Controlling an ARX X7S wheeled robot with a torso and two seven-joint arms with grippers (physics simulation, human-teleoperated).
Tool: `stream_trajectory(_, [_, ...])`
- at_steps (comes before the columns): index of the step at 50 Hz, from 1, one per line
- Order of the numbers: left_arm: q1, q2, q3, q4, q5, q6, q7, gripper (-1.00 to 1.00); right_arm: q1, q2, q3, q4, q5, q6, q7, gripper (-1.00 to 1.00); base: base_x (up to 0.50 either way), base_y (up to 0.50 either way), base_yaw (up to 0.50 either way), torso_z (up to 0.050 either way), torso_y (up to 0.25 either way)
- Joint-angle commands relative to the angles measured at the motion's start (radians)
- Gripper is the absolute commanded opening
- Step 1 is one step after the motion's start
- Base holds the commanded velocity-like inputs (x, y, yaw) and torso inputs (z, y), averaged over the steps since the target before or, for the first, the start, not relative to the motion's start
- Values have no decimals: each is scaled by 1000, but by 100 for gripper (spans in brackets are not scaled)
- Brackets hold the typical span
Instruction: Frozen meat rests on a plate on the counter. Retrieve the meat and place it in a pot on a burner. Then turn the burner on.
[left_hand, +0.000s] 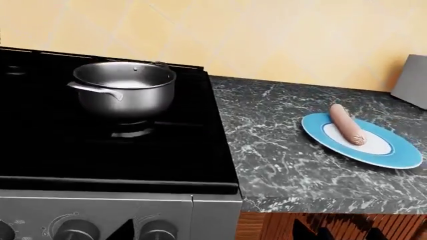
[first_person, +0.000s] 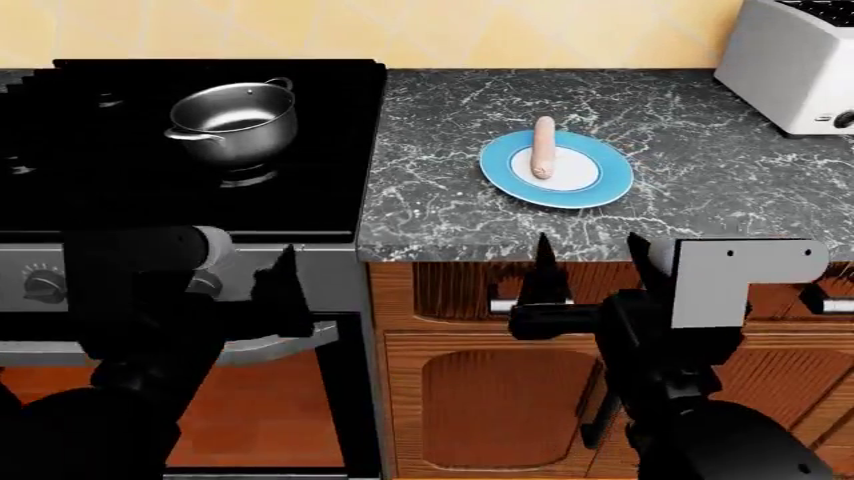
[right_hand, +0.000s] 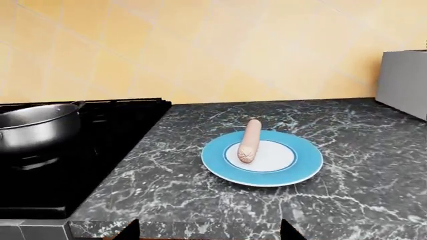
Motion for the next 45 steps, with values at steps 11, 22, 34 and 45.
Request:
stream_trajectory(11, [-227,-150,-84,-99,-566,-98,-392,100,209,61,122,-79,365,249,156,100,500,0,0,0,0])
stream_trajectory(22, [-213,-166,-64,-91,-534,-68,-366,100,195,88,74,-54,358,186,175,100,500,0,0,0,0])
stream_trajectory(34, [-207,-185,-44,-83,-507,-42,-342,100,204,82,60,2,345,178,227,100,332,0,0,0,1])
stream_trajectory(45, [-192,-196,-64,-78,-506,3,-301,100,301,44,89,163,356,243,300,100,0,0,0,0,0])
